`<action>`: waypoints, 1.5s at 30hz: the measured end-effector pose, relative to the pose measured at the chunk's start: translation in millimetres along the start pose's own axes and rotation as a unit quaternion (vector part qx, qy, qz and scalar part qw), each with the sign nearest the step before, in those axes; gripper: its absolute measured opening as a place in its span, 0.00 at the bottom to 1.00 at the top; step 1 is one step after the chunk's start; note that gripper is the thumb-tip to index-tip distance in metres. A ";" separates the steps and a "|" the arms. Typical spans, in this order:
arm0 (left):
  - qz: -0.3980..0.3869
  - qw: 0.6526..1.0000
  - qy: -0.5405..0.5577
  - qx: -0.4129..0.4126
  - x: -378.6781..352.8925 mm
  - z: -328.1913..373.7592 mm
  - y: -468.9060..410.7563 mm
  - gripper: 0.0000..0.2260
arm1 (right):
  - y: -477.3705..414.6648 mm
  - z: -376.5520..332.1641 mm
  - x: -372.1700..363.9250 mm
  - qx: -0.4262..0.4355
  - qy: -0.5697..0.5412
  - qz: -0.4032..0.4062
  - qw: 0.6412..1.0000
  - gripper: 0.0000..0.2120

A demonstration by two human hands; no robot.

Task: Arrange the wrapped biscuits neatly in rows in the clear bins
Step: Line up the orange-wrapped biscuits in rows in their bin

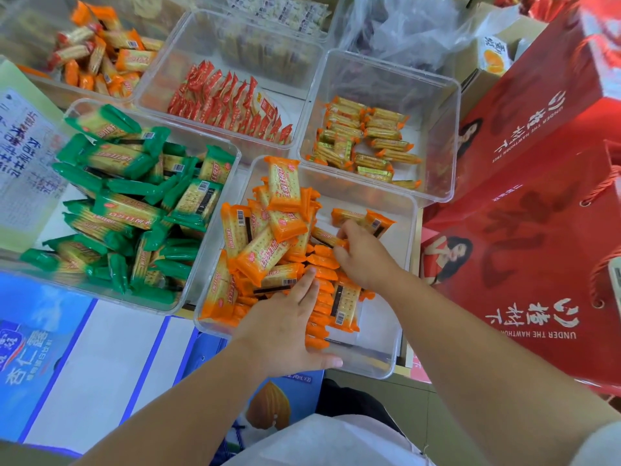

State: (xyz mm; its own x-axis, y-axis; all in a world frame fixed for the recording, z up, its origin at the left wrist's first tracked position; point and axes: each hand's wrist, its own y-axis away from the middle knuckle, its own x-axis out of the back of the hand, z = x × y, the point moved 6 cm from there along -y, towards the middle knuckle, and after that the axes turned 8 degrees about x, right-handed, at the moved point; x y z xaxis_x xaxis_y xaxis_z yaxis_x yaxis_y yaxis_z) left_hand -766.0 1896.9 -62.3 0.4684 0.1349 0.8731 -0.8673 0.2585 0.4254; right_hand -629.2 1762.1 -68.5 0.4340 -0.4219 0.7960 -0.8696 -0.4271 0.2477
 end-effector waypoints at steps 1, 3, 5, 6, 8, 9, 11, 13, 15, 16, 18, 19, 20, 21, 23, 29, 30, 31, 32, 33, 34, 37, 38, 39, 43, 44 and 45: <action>0.005 1.000 -0.014 -0.001 1.9 2.0 0.3 0.60 | -0.7 -1.0 -1.3 0.001 -0.005 -0.006 1.000 0.07; 0.013 0.999 -0.035 -0.004 5.7 5.6 0.5 0.58 | -2.4 -1.9 -0.6 -0.004 -0.014 -0.002 1.000 0.12; 0.013 0.999 -0.038 -0.024 10.6 8.8 1.7 0.55 | -4.2 -2.0 -1.7 -0.012 -0.026 -0.006 1.000 0.20; 0.016 0.998 -0.039 -0.044 15.1 11.3 2.7 0.53 | -4.8 -1.9 -4.0 -0.017 -0.040 -0.015 0.999 0.23; 0.075 0.991 -0.058 -0.092 28.1 18.9 4.5 0.48 | -5.0 -0.3 -8.3 -0.040 -0.079 -0.023 0.996 0.26; 0.105 0.986 -0.074 -0.107 33.3 22.6 3.8 0.46 | -5.2 1.2 -9.4 -0.053 -0.094 -0.018 0.994 0.24; 0.128 0.980 -0.107 -0.109 39.1 26.9 -4.4 0.42 | -6.8 2.5 -10.3 -0.062 -0.110 -0.015 0.992 0.19; 0.125 0.978 -0.147 -0.082 42.9 26.7 -17.8 0.41 | -8.2 1.2 -11.4 -0.055 -0.133 -0.032 0.989 0.17; 0.103 0.975 -0.190 -0.043 42.8 22.2 -31.3 0.40 | -7.9 -0.5 -9.9 -0.046 -0.147 -0.057 0.986 0.19; 0.093 0.974 -0.205 -0.021 42.3 19.1 -37.2 0.41 | -7.5 -0.5 -8.3 -0.041 -0.144 -0.069 0.986 0.19; 0.085 0.971 -0.221 0.011 41.3 14.5 -48.9 0.43 | -7.7 -1.5 -4.8 -0.021 -0.119 -0.100 0.988 0.20; 0.083 0.970 -0.229 0.016 40.5 13.8 -55.2 0.44 | -7.9 -1.9 -3.6 -0.011 -0.103 -0.116 0.988 0.21; 0.080 0.968 -0.238 0.016 39.5 13.6 -60.8 0.45 | -7.8 -2.2 -2.6 -0.005 -0.090 -0.134 0.987 0.22; 0.079 0.966 -0.246 0.014 38.6 13.2 -65.0 0.45 | -7.8 -2.6 -1.7 -0.004 -0.077 -0.150 0.986 0.24; 0.081 0.964 -0.254 0.009 36.9 11.1 -69.4 0.45 | -8.2 -2.4 1.9 -0.006 -0.055 -0.158 0.986 0.26; 0.086 0.966 -0.245 -0.007 33.8 5.4 -65.3 0.43 | -12.1 -0.2 21.1 -0.007 0.135 -0.104 0.985 0.13; 0.089 0.967 -0.240 -0.014 33.9 5.6 -64.8 0.42 | -10.1 0.1 21.1 -0.010 0.164 -0.126 0.978 0.12; 0.089 0.968 -0.235 -0.020 34.1 5.8 -64.4 0.40 | -7.4 0.3 20.2 -0.012 0.190 -0.152 0.970 0.11; 0.088 0.968 -0.234 -0.025 34.0 5.8 -64.0 0.39 | -4.0 -0.4 19.6 -0.010 0.217 -0.170 0.961 0.09; 0.086 0.968 -0.235 -0.028 33.9 5.7 -64.2 0.38 | -1.3 -1.7 18.9 -0.005 0.245 -0.180 0.953 0.08; 0.085 0.967 -0.238 -0.027 33.7 5.5 -64.4 0.37 | 0.6 -2.5 17.2 0.001 0.270 -0.183 0.945 0.09; 0.079 0.964 -0.253 -0.023 33.7 6.2 -64.7 0.37 | 1.6 2.1 5.7 -0.007 0.322 -0.209 0.923 0.26; 0.078 0.963 -0.257 -0.023 33.8 6.5 -64.4 0.37 | 1.1 4.8 1.1 -0.015 0.331 -0.225 0.916 0.32; 0.078 0.962 -0.259 -0.023 34.2 6.4 -64.1 0.37 | 0.8 7.5 -3.2 -0.021 0.338 -0.237 0.910 0.36; 0.078 0.965 -0.250 -0.024 35.0 2.9 -61.9 0.36 | -1.8 14.1 -13.4 -0.039 0.355 -0.249 0.900 0.52; 0.076 0.965 -0.249 -0.025 34.8 1.7 -61.3 0.36 | -2.1 14.3 -14.5 -0.040 0.360 -0.254 0.897 0.53; 0.074 0.965 -0.248 -0.025 34.7 0.6 -60.9 0.36 | -2.1 14.7 -15.7 -0.042 0.363 -0.261 0.893 0.53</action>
State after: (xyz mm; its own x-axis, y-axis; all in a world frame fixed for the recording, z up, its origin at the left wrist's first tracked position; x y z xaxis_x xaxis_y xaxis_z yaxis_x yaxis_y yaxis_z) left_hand -697.1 1885.3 -57.7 0.1900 -0.2982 0.9354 -0.9035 0.3198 0.2855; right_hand -630.8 1757.8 -89.6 0.5451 0.4607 0.7005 -0.6204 -0.3403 0.7066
